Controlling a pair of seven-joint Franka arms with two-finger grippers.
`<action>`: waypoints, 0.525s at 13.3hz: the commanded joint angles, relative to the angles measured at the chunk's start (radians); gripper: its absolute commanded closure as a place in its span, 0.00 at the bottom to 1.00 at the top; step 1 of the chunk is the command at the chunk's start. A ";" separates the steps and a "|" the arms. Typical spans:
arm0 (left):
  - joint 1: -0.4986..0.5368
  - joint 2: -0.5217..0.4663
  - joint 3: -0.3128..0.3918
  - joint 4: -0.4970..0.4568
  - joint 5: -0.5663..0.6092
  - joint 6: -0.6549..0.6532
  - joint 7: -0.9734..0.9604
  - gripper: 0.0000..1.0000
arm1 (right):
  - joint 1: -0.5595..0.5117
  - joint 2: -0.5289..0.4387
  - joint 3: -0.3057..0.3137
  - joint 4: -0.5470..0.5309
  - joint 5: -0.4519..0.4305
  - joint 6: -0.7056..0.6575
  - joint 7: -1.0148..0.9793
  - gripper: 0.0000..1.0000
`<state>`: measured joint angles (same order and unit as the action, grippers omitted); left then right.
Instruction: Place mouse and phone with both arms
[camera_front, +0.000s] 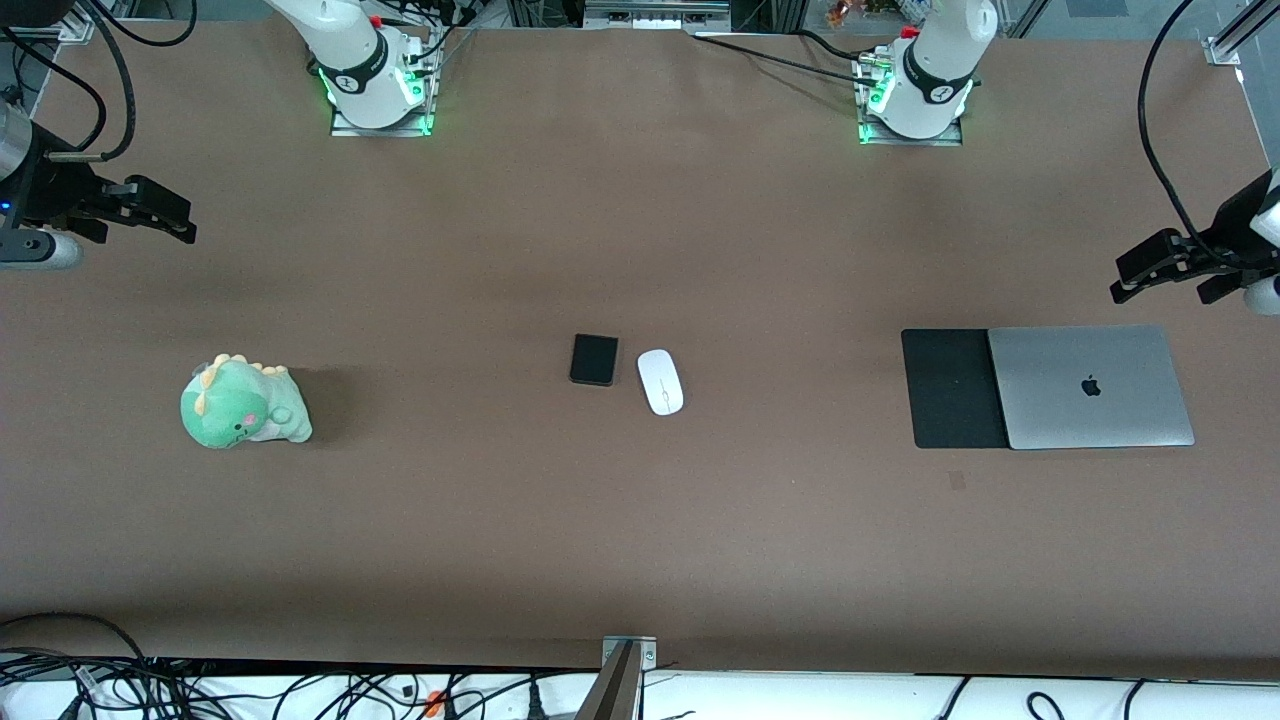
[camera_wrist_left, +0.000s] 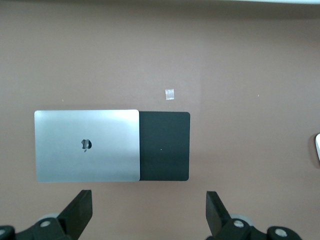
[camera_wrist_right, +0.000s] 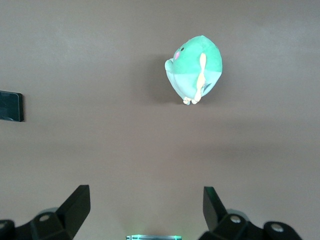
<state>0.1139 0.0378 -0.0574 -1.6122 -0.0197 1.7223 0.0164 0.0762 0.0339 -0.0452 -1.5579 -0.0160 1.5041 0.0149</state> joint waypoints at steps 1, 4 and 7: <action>0.004 0.027 -0.013 0.061 -0.005 -0.013 0.014 0.00 | -0.001 -0.005 -0.002 -0.001 0.011 -0.010 0.000 0.00; 0.019 0.072 -0.010 0.057 -0.048 -0.036 0.011 0.00 | 0.000 -0.005 -0.002 -0.001 0.011 -0.010 0.000 0.00; 0.021 0.063 -0.012 0.054 -0.059 -0.104 -0.015 0.00 | 0.000 -0.003 -0.001 -0.001 0.011 -0.010 0.000 0.00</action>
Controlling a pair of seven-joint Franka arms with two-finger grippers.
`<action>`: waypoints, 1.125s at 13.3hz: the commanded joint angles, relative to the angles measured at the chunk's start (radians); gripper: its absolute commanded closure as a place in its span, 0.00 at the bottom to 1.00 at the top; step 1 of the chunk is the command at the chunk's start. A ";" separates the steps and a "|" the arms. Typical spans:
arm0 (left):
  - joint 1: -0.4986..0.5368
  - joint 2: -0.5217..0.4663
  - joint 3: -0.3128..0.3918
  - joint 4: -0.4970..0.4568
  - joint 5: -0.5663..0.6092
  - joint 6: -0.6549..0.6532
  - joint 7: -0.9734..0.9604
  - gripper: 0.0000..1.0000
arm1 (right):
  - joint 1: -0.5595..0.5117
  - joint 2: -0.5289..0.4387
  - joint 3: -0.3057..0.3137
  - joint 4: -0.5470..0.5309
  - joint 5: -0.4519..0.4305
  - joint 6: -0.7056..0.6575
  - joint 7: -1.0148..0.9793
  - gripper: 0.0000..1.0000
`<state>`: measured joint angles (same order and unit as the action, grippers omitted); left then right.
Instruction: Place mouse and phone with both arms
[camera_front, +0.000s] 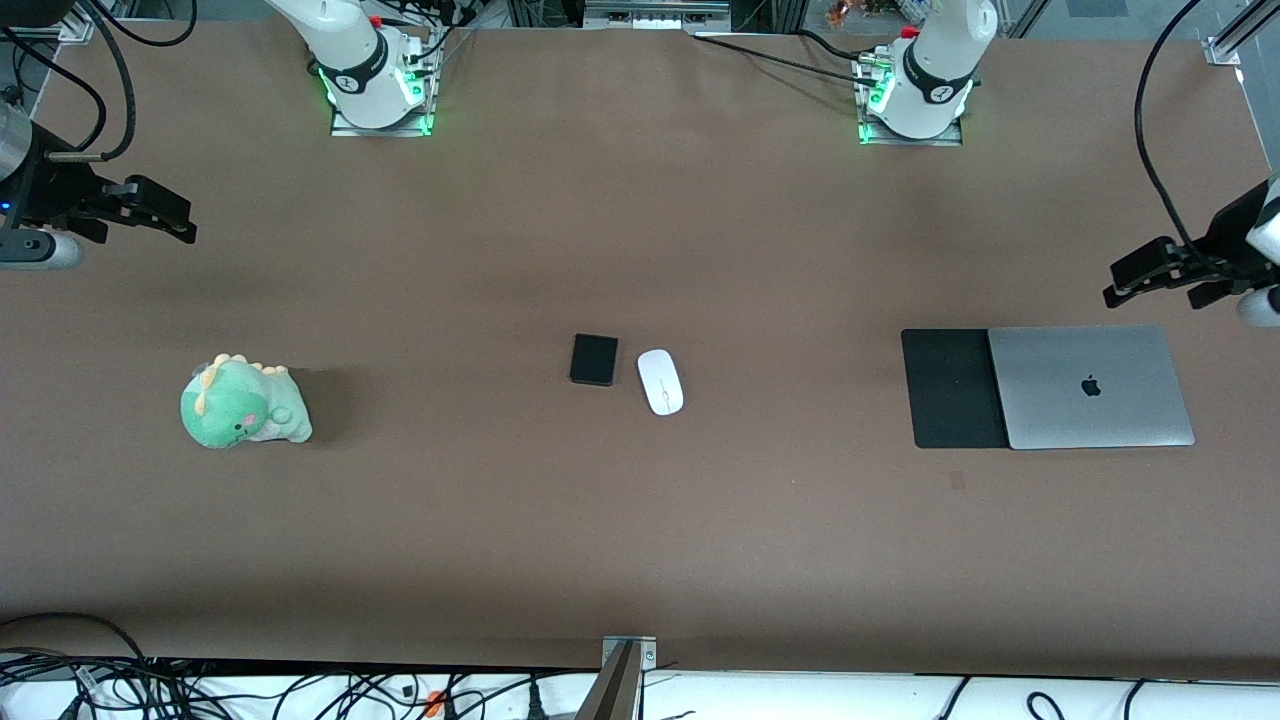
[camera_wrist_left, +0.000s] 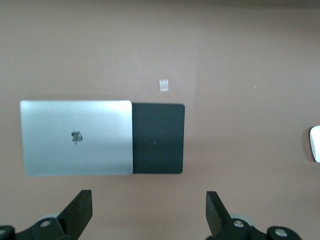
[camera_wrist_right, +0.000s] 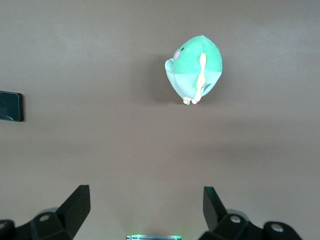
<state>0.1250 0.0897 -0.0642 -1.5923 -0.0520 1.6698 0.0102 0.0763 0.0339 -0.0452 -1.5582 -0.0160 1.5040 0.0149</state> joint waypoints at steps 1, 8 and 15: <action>0.007 0.013 -0.008 0.035 -0.028 -0.059 -0.015 0.00 | -0.001 -0.005 -0.001 0.000 0.011 -0.010 0.000 0.00; -0.028 0.109 -0.146 0.040 -0.054 0.025 -0.231 0.00 | 0.000 -0.003 0.004 0.000 0.011 -0.008 0.000 0.00; -0.220 0.297 -0.232 0.046 -0.008 0.250 -0.597 0.00 | 0.000 -0.003 0.004 0.000 0.011 -0.008 0.000 0.00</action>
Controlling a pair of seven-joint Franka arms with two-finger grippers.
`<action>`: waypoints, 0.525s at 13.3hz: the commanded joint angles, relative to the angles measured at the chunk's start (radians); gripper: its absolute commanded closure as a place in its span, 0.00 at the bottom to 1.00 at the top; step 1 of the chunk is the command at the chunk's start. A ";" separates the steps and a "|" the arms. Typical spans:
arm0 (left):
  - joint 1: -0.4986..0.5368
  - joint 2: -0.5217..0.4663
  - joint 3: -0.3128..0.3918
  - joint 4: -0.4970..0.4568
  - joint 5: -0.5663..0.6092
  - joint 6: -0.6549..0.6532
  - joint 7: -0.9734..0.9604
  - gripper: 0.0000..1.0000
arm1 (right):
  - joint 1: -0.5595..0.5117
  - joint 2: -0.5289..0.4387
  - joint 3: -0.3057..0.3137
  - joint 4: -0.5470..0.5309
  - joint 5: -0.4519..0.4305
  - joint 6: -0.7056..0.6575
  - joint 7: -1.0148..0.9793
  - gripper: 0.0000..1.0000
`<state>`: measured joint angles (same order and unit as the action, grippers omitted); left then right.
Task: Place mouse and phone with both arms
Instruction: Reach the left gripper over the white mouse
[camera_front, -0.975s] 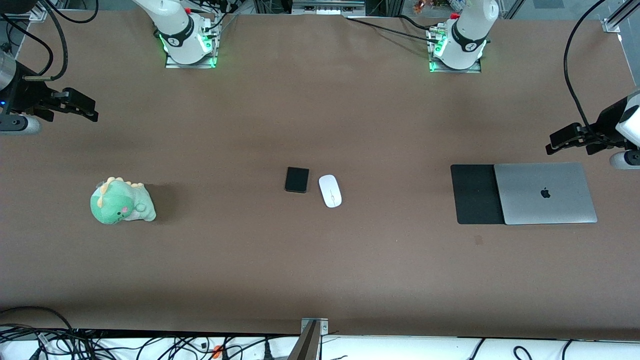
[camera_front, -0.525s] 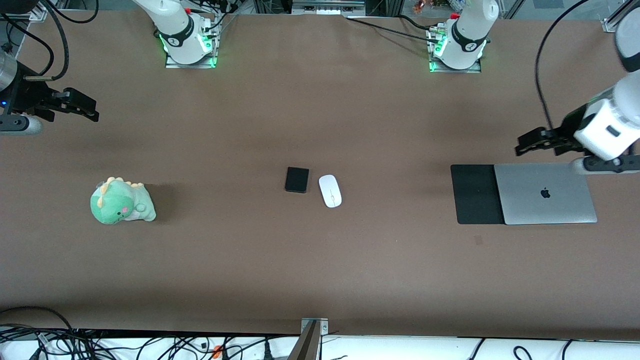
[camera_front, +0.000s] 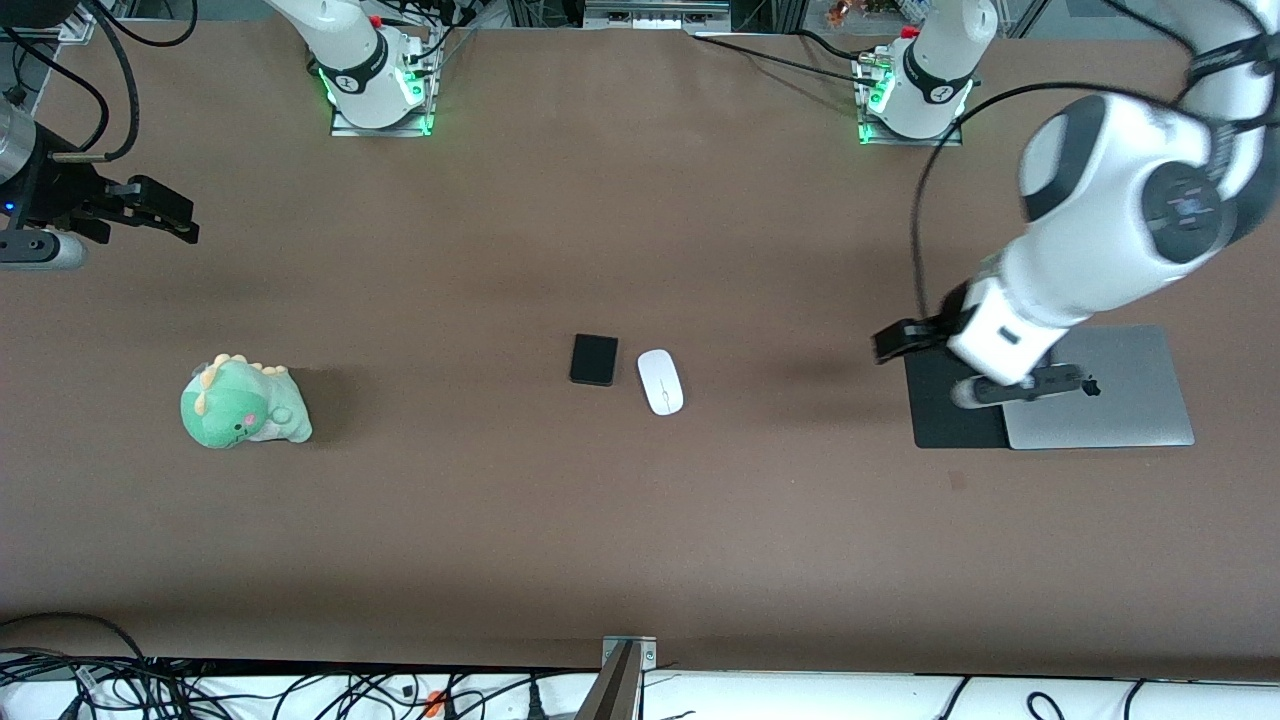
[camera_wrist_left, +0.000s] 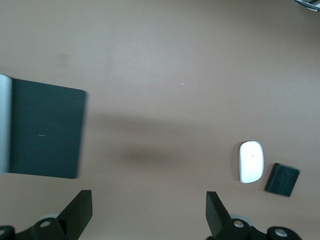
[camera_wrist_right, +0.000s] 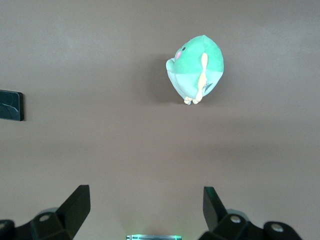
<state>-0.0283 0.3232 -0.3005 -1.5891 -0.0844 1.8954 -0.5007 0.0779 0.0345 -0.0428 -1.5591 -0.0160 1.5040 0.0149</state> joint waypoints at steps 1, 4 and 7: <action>-0.108 0.095 0.007 0.043 0.040 0.056 -0.138 0.00 | -0.001 -0.004 0.001 0.001 0.011 -0.008 0.000 0.00; -0.217 0.213 0.012 0.110 0.098 0.139 -0.321 0.00 | -0.001 -0.002 0.003 0.001 0.011 -0.008 0.002 0.00; -0.321 0.364 0.015 0.214 0.210 0.142 -0.505 0.00 | -0.001 -0.002 0.003 0.001 0.011 -0.008 0.000 0.00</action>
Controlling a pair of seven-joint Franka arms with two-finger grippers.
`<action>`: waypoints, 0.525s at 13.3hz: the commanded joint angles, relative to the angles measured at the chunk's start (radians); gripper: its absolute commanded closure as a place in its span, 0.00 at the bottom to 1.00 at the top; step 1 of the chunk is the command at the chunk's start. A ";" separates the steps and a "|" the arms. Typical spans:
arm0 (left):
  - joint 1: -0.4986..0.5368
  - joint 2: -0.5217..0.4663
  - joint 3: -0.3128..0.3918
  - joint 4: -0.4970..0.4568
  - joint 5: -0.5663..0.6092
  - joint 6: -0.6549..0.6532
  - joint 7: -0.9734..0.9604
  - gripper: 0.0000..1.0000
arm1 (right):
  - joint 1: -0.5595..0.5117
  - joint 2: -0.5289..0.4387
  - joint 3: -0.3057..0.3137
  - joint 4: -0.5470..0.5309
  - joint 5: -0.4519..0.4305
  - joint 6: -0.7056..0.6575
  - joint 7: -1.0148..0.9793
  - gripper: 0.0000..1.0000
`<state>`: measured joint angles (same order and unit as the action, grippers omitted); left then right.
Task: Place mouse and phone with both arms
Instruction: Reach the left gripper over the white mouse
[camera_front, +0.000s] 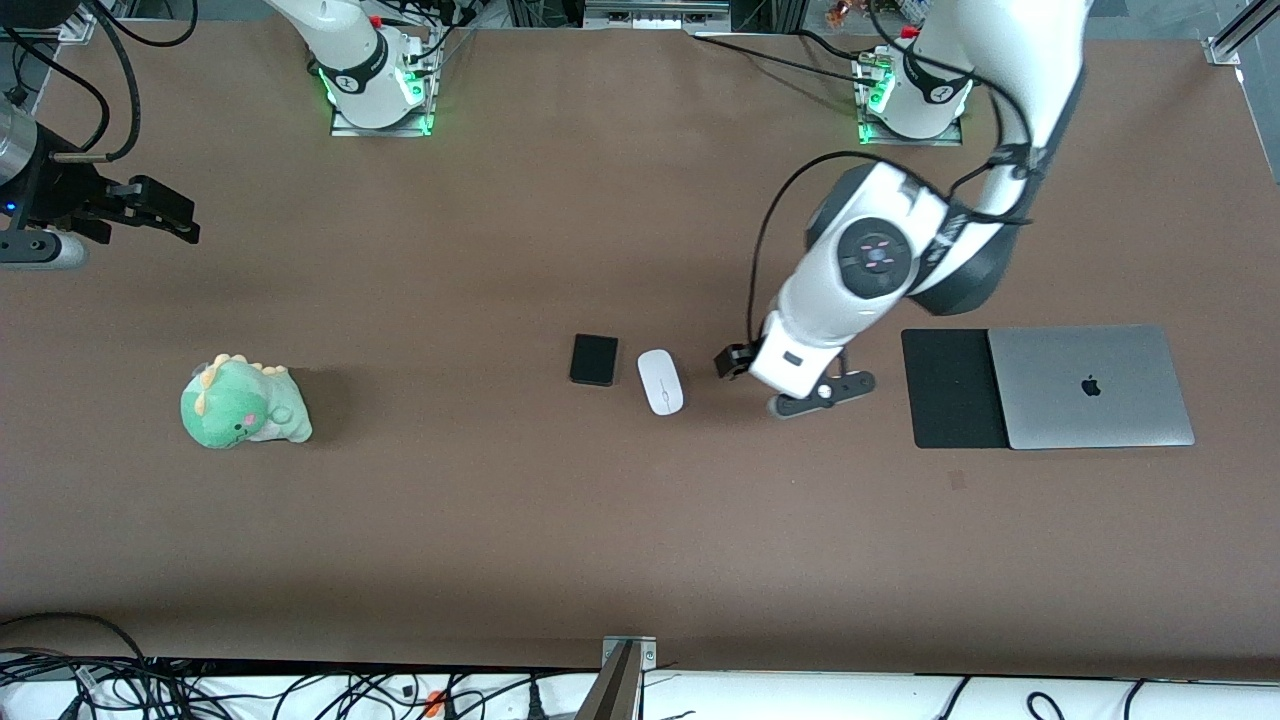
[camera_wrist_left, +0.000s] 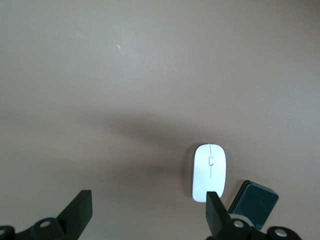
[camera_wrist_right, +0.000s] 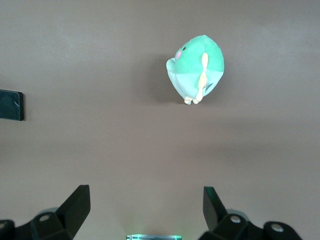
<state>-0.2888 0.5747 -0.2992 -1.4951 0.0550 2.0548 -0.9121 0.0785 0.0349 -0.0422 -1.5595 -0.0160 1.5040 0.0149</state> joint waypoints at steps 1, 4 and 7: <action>-0.081 0.146 0.014 0.139 0.090 -0.016 -0.126 0.00 | -0.002 -0.003 0.002 0.001 0.011 -0.008 0.000 0.00; -0.122 0.221 0.018 0.188 0.092 0.042 -0.180 0.00 | -0.002 -0.003 0.002 0.001 0.011 -0.008 0.000 0.00; -0.206 0.266 0.090 0.197 0.092 0.108 -0.255 0.00 | -0.002 -0.003 0.002 0.001 0.011 -0.008 0.000 0.00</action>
<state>-0.4279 0.7997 -0.2644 -1.3538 0.1194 2.1580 -1.1047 0.0786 0.0350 -0.0420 -1.5598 -0.0159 1.5040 0.0149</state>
